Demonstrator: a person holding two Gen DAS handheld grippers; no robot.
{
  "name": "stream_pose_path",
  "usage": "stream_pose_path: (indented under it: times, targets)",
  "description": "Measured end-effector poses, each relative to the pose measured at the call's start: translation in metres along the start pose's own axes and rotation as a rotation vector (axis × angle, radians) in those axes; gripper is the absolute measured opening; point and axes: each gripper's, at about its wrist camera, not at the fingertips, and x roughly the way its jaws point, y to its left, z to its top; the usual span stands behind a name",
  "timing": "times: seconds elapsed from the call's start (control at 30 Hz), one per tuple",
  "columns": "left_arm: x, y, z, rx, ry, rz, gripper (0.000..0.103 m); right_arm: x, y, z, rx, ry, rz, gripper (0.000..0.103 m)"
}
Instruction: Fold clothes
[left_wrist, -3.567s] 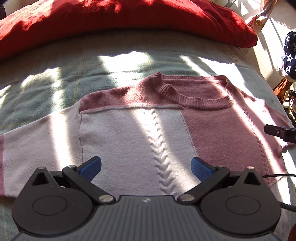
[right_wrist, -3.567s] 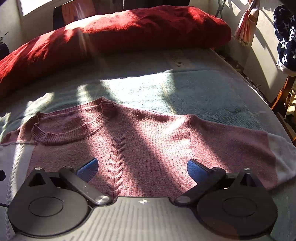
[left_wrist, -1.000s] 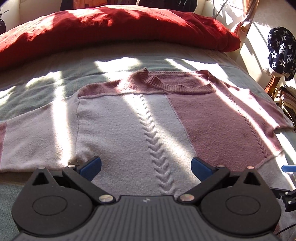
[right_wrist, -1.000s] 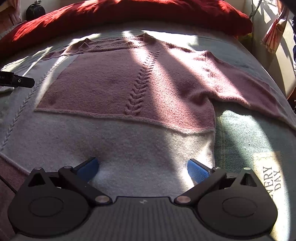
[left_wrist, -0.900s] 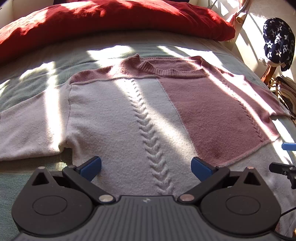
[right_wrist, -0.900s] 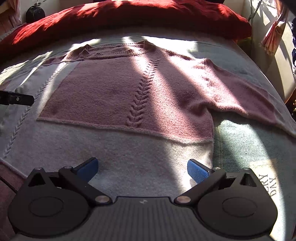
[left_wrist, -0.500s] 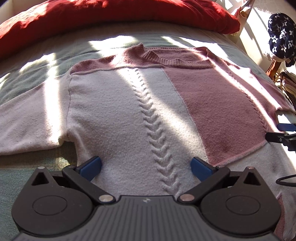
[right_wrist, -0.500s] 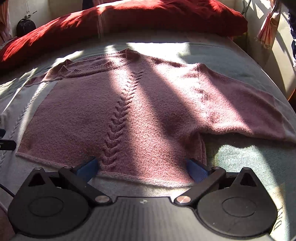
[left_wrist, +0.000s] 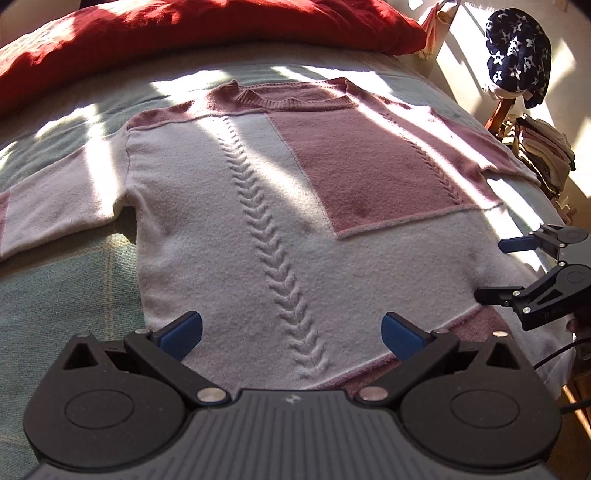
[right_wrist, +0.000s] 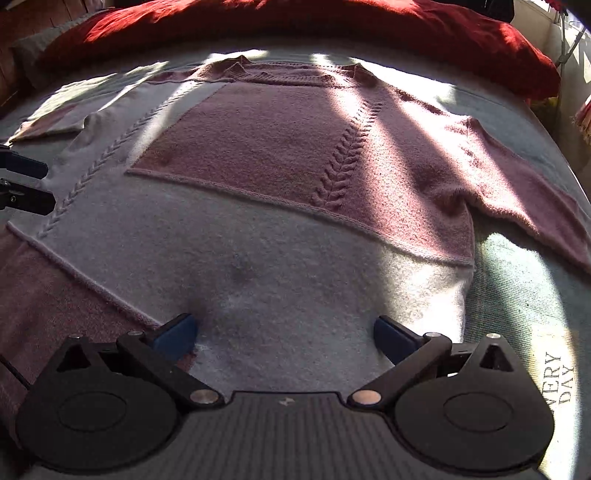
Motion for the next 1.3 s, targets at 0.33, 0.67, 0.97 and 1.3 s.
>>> stream_pose_path:
  times: [0.33,0.67,0.97,1.3]
  targets:
    - [-0.005,0.003,-0.033,-0.084,0.058,0.024,0.102,0.004,0.003,-0.004,-0.031,0.016,0.018,0.103]
    - [-0.014,-0.012,-0.05,-0.146,0.117,-0.106,0.102,0.003,0.004,-0.005,-0.038,0.008,0.013,0.103]
    - [-0.019,0.003,-0.054,-0.202,0.111,-0.007,0.102,0.002,0.003,-0.009,-0.049,-0.014,0.016,0.103]
    - [-0.006,0.004,-0.041,-0.14,0.155,0.104,0.102,0.001,0.003,-0.012,-0.055,-0.036,0.02,0.103]
